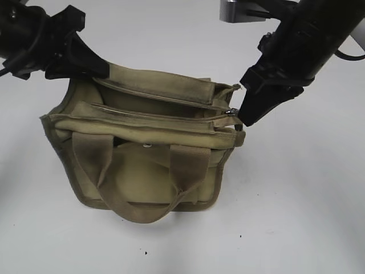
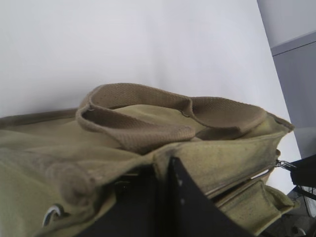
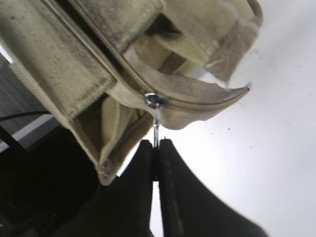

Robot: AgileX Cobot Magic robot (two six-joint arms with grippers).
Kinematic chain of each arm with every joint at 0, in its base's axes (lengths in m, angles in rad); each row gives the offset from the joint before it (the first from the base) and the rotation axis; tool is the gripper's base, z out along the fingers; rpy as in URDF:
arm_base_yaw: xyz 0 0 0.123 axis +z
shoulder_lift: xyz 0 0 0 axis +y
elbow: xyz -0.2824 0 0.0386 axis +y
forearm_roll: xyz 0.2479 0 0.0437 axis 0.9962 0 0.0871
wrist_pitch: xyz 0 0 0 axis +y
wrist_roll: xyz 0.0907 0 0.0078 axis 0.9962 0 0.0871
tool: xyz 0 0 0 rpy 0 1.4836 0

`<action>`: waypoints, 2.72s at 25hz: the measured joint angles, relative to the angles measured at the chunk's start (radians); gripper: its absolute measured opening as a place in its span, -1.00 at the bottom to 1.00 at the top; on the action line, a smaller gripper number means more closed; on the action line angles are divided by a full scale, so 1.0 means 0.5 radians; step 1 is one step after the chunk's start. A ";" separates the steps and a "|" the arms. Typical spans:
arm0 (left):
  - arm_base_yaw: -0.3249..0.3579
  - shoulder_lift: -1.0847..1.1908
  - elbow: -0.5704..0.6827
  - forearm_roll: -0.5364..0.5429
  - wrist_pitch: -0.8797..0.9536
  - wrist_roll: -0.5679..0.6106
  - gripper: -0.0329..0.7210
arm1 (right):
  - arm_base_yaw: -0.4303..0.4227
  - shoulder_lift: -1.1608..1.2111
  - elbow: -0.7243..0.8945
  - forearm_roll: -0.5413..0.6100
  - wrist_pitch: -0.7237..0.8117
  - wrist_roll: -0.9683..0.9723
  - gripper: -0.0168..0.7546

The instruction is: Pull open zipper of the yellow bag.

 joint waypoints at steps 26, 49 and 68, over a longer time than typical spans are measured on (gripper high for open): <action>0.015 -1.979 0.522 1.436 0.520 -0.495 0.24 | 0.000 -1.689 1.024 -0.594 0.008 0.967 0.58; 0.015 -2.838 1.174 1.461 0.566 -0.525 0.21 | 0.000 -2.881 1.755 -0.706 -0.198 0.968 0.58; 0.092 -2.849 1.176 1.461 0.566 -0.525 0.21 | -0.160 -2.930 1.756 -0.668 -0.200 0.968 0.58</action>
